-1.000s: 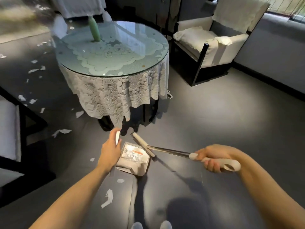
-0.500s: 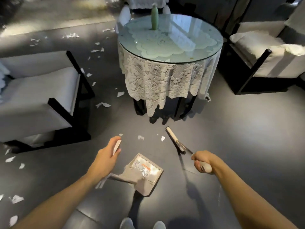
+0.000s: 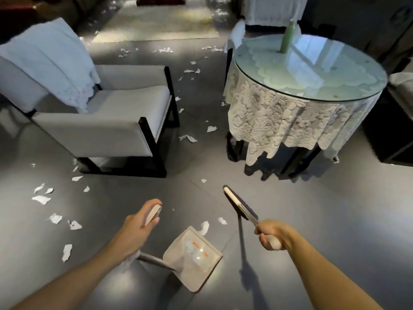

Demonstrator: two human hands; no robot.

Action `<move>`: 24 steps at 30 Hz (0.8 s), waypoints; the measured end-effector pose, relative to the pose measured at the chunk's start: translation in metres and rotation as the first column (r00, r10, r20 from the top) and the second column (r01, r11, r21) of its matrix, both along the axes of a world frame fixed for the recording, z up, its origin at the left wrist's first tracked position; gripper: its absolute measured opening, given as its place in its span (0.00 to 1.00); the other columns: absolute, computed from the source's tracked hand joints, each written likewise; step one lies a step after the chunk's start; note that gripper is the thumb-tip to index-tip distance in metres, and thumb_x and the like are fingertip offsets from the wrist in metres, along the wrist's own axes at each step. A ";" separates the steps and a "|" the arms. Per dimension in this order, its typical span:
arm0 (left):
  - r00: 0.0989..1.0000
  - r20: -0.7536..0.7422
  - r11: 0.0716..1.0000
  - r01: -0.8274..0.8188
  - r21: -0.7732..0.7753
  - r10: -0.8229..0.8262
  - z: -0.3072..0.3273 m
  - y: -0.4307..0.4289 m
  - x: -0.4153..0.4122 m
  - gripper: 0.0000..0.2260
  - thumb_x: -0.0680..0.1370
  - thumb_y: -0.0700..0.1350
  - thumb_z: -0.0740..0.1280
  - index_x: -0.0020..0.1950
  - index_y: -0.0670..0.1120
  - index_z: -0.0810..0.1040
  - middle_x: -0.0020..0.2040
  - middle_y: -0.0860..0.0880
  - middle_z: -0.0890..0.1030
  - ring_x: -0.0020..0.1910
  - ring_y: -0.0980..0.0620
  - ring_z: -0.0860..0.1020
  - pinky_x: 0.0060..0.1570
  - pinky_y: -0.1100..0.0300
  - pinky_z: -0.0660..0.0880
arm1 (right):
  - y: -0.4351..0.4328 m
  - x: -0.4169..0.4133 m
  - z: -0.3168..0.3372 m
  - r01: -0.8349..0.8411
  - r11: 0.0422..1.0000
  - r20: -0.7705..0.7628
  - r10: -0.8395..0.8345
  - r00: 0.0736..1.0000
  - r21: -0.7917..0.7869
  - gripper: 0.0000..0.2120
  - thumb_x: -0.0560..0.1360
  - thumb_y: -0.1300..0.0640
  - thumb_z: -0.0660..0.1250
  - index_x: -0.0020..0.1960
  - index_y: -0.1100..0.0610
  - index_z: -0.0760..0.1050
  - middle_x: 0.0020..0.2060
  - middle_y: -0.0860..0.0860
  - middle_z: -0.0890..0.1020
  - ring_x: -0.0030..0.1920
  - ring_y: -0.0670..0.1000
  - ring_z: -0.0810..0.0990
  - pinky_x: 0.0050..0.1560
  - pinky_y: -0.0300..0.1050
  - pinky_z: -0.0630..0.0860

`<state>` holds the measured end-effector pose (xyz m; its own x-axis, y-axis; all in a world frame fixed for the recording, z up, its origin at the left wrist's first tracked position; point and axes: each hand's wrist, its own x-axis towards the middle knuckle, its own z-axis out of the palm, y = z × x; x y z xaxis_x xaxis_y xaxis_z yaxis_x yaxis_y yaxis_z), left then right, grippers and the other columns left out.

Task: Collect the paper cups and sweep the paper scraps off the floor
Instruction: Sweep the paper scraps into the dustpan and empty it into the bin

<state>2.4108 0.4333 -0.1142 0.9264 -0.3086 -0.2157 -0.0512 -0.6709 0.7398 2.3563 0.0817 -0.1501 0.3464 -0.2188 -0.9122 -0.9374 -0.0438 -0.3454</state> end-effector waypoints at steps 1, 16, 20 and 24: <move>1.000 -0.001 1.000 0.009 0.005 -0.009 0.000 0.013 0.000 0.15 0.80 0.43 0.63 0.57 0.64 0.67 0.54 0.48 0.79 0.51 0.50 0.78 0.48 0.59 0.70 | 0.017 -0.003 0.003 -0.042 0.999 -0.023 0.042 0.999 -0.012 0.03 0.79 0.64 0.57 0.49 0.61 0.70 0.22 0.52 0.72 0.17 0.45 0.69 0.20 0.36 0.70; 0.986 0.012 0.985 0.163 0.053 -0.164 -0.015 0.190 0.023 0.12 0.80 0.45 0.62 0.59 0.60 0.70 0.43 0.48 0.79 0.36 0.52 0.76 0.37 0.65 0.71 | 0.225 -0.073 0.070 -0.038 0.992 -0.017 0.036 0.999 -0.121 0.10 0.77 0.59 0.61 0.38 0.60 0.72 0.23 0.51 0.73 0.19 0.47 0.70 0.24 0.36 0.67; 0.986 0.009 0.983 0.167 0.078 -0.168 -0.024 0.204 0.032 0.12 0.80 0.45 0.63 0.60 0.59 0.70 0.39 0.49 0.78 0.35 0.56 0.76 0.37 0.65 0.71 | 0.234 -0.085 0.070 0.187 0.982 -0.069 -0.187 0.980 -0.001 0.04 0.77 0.64 0.59 0.46 0.65 0.69 0.19 0.53 0.69 0.15 0.47 0.66 0.18 0.32 0.65; 0.985 -0.033 0.981 0.171 0.089 -0.169 -0.029 0.205 0.043 0.13 0.80 0.45 0.62 0.58 0.63 0.68 0.41 0.47 0.78 0.37 0.50 0.77 0.38 0.56 0.73 | 0.230 -0.087 0.051 0.226 0.972 -0.030 -0.228 0.973 -0.070 0.05 0.77 0.64 0.60 0.50 0.66 0.71 0.19 0.53 0.72 0.17 0.48 0.68 0.20 0.35 0.67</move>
<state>2.4540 0.6388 -0.1431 0.8558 -0.4394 -0.2729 -0.1524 -0.7184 0.6787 2.2696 0.3119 -0.0994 0.2465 -0.3476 -0.9046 -0.9377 0.1503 -0.3133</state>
